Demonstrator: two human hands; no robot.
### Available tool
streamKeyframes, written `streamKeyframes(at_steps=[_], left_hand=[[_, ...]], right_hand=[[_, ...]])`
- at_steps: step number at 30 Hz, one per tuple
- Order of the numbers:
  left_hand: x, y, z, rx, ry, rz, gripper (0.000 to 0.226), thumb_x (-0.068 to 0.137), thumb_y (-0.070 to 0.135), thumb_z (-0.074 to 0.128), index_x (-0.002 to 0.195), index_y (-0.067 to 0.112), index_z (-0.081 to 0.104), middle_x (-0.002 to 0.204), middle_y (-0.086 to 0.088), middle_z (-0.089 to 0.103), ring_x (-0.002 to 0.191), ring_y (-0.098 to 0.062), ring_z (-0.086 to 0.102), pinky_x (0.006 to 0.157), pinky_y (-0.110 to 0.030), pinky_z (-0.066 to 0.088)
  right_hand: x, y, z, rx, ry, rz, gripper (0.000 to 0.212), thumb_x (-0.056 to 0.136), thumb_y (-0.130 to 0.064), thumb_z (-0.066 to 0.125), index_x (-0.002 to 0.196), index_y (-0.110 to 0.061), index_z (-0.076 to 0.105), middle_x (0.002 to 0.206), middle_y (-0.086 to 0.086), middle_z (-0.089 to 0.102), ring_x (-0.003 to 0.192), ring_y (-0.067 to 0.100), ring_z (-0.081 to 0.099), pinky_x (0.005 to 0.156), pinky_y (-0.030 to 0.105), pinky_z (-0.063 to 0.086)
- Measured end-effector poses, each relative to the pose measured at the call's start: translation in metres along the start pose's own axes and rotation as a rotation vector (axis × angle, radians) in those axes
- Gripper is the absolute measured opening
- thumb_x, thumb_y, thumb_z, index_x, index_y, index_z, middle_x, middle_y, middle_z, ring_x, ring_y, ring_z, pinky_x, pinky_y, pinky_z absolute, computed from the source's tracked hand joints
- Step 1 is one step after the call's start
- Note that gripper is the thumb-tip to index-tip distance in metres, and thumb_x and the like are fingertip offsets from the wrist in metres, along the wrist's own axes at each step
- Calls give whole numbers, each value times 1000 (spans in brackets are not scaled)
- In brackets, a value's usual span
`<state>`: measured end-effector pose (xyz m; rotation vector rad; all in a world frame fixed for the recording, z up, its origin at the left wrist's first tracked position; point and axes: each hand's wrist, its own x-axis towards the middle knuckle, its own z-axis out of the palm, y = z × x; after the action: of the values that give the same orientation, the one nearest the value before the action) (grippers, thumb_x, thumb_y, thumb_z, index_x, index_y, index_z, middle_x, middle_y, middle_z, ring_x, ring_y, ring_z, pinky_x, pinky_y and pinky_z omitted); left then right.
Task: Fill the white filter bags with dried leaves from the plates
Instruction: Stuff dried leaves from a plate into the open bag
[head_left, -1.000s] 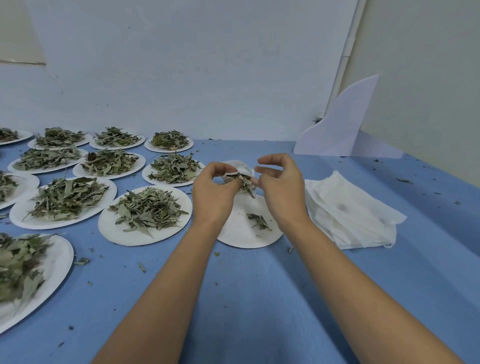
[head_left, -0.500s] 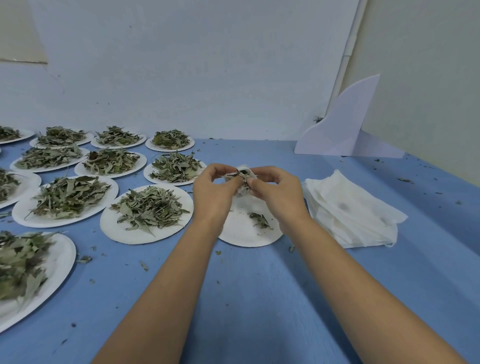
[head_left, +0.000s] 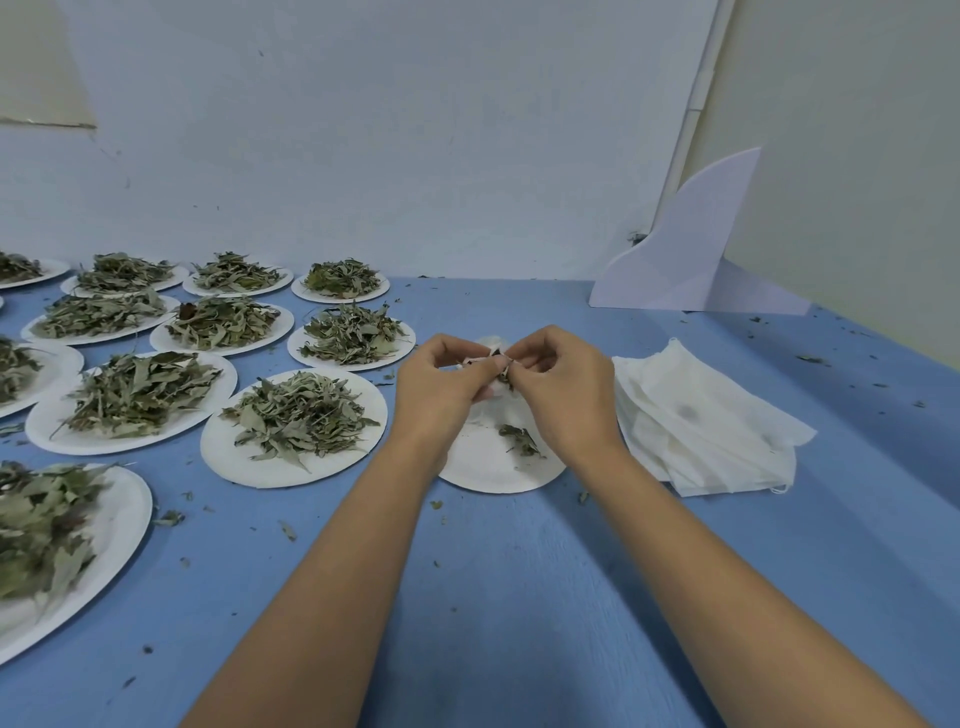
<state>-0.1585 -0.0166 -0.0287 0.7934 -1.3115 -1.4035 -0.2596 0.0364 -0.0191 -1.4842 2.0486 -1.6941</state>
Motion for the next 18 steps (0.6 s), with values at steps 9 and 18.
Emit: streamKeyframes(at_steps=[9, 18], left_hand=[[5, 5, -10, -85, 55, -55, 26, 72, -6, 76, 75, 14, 59, 80, -2, 59, 50, -7, 62, 55, -17, 53], [2, 6, -8, 211, 239, 162, 29, 75, 6, 73, 72, 24, 52, 79, 13, 54, 61, 15, 51, 52, -4, 39]], right_hand=[[7, -5, -9, 199, -252, 67, 26, 78, 8, 66, 89, -14, 73, 79, -5, 70, 71, -1, 65, 72, 10, 50], [1, -19, -5, 498, -284, 204, 25, 80, 9, 66, 88, -14, 70, 80, 0, 68, 77, 8, 65, 76, 18, 55]])
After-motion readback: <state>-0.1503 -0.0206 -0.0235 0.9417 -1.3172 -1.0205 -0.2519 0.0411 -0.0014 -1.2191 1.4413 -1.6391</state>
